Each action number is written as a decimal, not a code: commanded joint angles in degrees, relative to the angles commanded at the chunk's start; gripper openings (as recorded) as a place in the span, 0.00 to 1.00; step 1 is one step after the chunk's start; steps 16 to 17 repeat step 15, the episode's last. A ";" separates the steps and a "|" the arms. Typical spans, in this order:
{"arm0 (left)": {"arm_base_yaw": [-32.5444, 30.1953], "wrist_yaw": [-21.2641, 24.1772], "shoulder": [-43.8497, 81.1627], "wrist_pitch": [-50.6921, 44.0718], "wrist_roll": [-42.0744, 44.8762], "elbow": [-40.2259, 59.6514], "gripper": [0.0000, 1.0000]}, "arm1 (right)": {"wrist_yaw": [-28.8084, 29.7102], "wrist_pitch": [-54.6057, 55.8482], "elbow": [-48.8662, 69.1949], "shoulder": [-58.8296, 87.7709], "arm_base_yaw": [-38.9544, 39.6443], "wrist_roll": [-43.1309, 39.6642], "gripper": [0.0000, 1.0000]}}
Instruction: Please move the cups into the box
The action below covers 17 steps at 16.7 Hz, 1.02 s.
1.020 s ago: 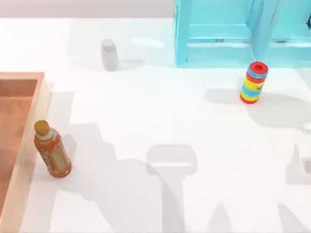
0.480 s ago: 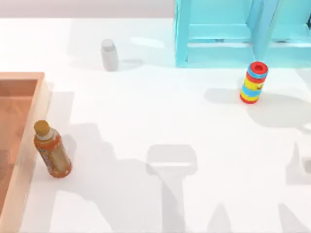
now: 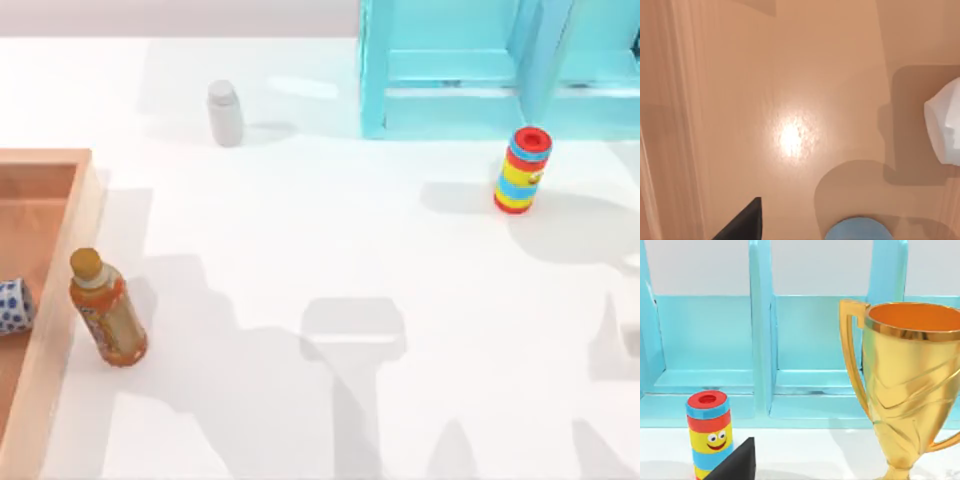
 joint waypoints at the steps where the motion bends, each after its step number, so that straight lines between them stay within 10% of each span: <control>1: 0.00 0.00 0.00 0.00 0.00 0.00 1.00 | 0.00 0.00 0.00 0.00 0.00 0.00 1.00; 17: -0.35 0.00 0.76 -23.01 -0.26 23.78 1.00 | 0.00 0.00 0.00 0.00 0.00 0.00 1.00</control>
